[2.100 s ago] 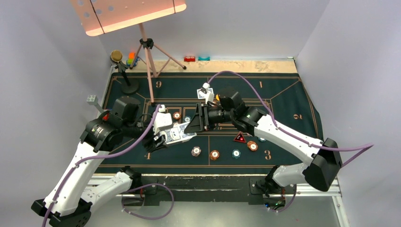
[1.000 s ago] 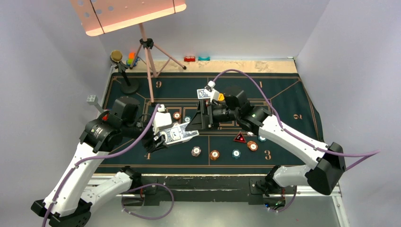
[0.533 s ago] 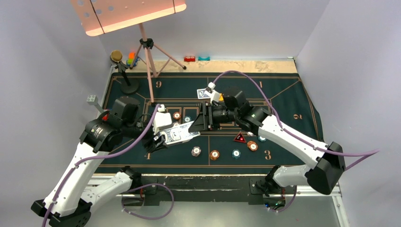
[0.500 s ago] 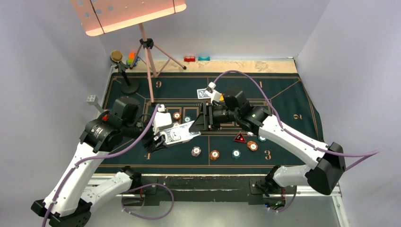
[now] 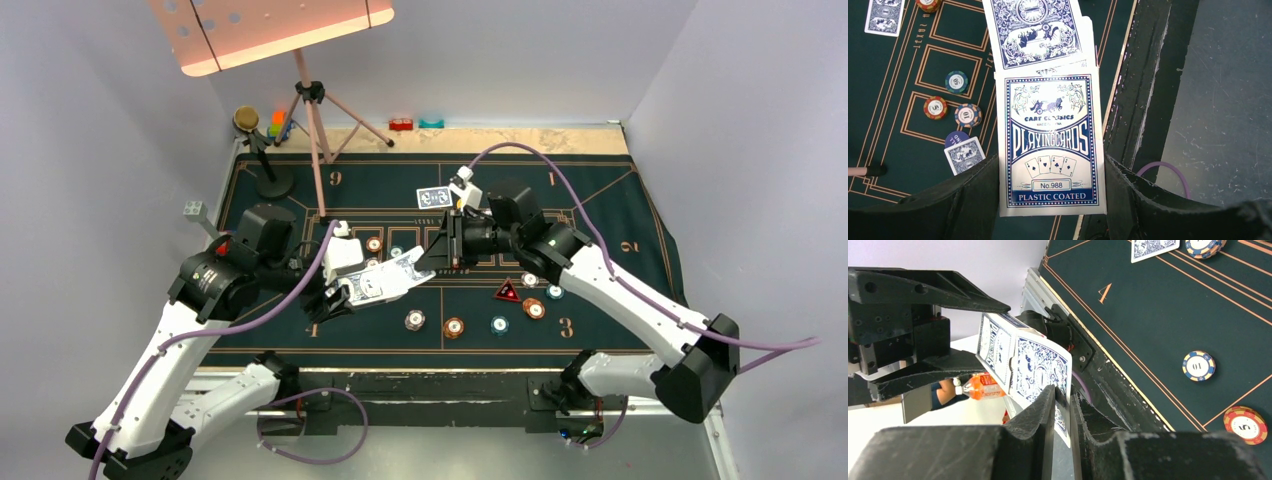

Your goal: Distribute texas hold em gaming equipment

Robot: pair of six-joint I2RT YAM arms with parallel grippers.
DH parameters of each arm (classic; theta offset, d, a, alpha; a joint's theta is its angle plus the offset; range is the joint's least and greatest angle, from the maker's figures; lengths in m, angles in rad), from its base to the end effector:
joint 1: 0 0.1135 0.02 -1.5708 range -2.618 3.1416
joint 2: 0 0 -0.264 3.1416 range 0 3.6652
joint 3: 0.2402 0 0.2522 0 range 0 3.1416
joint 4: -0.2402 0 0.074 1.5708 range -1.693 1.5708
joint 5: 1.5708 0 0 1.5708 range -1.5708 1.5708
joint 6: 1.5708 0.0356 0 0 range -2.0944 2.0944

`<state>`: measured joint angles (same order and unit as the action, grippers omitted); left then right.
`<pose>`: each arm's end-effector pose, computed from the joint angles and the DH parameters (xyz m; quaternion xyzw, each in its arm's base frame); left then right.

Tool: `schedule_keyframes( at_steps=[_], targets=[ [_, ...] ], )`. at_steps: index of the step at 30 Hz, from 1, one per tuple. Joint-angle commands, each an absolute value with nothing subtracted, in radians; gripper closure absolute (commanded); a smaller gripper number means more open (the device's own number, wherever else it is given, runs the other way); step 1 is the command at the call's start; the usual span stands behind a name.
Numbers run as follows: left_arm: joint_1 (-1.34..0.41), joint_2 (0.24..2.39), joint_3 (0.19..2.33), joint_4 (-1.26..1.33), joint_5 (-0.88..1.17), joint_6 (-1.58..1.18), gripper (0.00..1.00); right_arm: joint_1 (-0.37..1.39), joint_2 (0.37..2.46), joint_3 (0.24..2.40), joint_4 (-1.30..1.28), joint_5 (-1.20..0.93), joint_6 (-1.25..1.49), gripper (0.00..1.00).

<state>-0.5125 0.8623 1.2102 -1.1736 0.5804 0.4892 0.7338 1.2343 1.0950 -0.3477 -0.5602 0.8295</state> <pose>0.1023 -0.0800 0.3776 0.5199 0.7328 -0.2706 0.3456 0.1922 0.1987 0.3394 -0.1030 0.8292 0.5173 0.1850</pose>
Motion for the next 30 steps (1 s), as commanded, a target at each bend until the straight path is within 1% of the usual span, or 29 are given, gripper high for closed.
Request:
schedule_keyframes(
  at_steps=[1, 9, 12, 16, 20, 23, 25, 30],
  targets=[
    [-0.509, 0.846, 1.257, -1.141, 0.614, 0.479, 1.0, 0.711, 1.183, 1.149, -0.373, -0.543, 0.811, 0.82],
    [-0.509, 0.844, 1.254, -1.142, 0.609, 0.482, 1.0, 0.637, 1.117, 1.169, -0.424, -0.574, 0.8, 0.86],
    [-0.508, 0.844, 1.251, -1.143, 0.607, 0.483, 1.0, 0.59, 1.078, 1.163, -0.444, -0.592, 0.801, 0.93],
    [-0.509, 0.842, 1.25, -1.144, 0.607, 0.485, 1.0, 0.509, 1.033, 1.138, -0.505, -0.607, 0.767, 1.0],
    [-0.509, 0.843, 1.258, -1.145, 0.612, 0.479, 1.0, 0.43, 1.015, 1.002, -0.478, -0.635, 0.752, 1.0],
    [-0.509, 0.842, 1.263, -1.147, 0.619, 0.474, 1.0, 0.416, 1.042, 0.865, -0.382, -0.628, 0.757, 1.0],
    [-0.509, 0.844, 1.268, -1.148, 0.621, 0.473, 1.0, 0.415, 1.089, 0.788, -0.292, -0.612, 0.756, 1.0],
    [-0.509, 0.842, 1.27, -1.152, 0.627, 0.472, 1.0, 0.416, 1.226, 0.688, -0.147, -0.566, 0.727, 1.0]
  ],
)
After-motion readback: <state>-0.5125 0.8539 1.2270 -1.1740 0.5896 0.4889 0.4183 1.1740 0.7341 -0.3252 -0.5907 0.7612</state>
